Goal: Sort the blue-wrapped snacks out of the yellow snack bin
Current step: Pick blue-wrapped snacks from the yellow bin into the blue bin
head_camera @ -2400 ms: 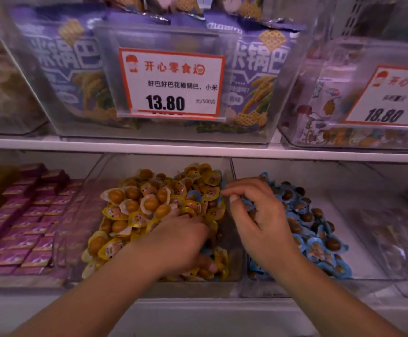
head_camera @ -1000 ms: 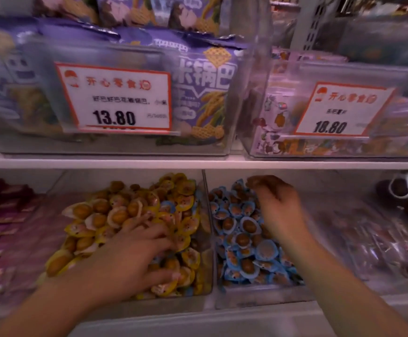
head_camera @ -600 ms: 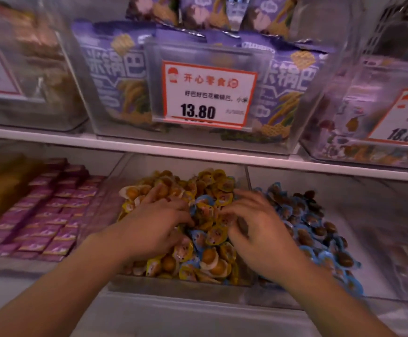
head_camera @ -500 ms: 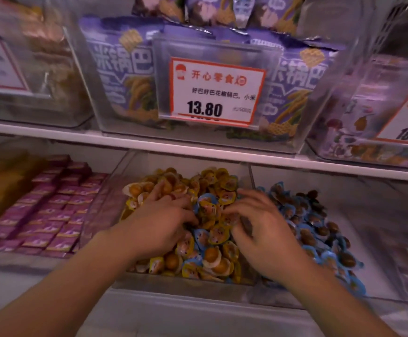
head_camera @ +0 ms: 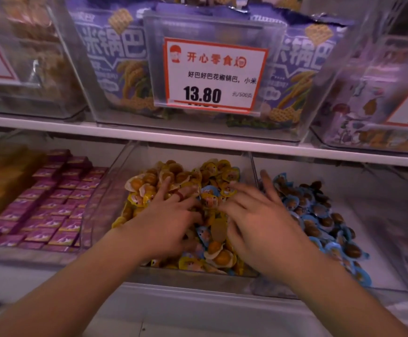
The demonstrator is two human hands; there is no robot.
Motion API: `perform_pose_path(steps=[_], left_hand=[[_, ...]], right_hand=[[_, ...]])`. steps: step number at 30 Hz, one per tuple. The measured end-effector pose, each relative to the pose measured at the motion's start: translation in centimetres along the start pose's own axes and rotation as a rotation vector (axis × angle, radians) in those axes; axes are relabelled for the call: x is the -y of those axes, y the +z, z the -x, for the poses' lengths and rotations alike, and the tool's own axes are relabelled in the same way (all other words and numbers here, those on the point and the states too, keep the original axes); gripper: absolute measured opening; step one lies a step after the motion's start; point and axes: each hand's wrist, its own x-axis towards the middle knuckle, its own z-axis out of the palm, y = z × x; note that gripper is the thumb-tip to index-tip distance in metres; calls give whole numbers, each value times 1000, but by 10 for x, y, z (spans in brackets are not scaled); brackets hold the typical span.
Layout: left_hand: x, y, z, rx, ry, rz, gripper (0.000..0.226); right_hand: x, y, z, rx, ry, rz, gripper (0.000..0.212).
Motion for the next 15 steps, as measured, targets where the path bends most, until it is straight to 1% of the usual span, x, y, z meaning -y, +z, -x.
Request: perform_pose_path(steps=[1, 3, 5, 7, 9, 12, 15], left_hand=[[4, -1, 0, -4, -11, -12, 52], [11, -4, 0, -35, -37, -21, 45], [17, -4, 2, -82, -52, 0, 41], [20, -3, 5, -124, -58, 25, 38], [23, -2, 6, -138, -48, 42, 38], [28, -3, 8, -165, -44, 90, 39], [32, -4, 10, -190, -50, 78, 39]], right_hand=[[7, -1, -2, 15, -61, 34, 27], [26, 2, -7, 100, -121, -10, 24], [40, 11, -13, 270, -79, -101, 22], [41, 24, -22, 456, 9, -168, 24], [35, 33, -33, 577, 65, -235, 36], [28, 38, -45, 652, 76, -270, 61], [29, 39, -45, 719, 23, -289, 66]])
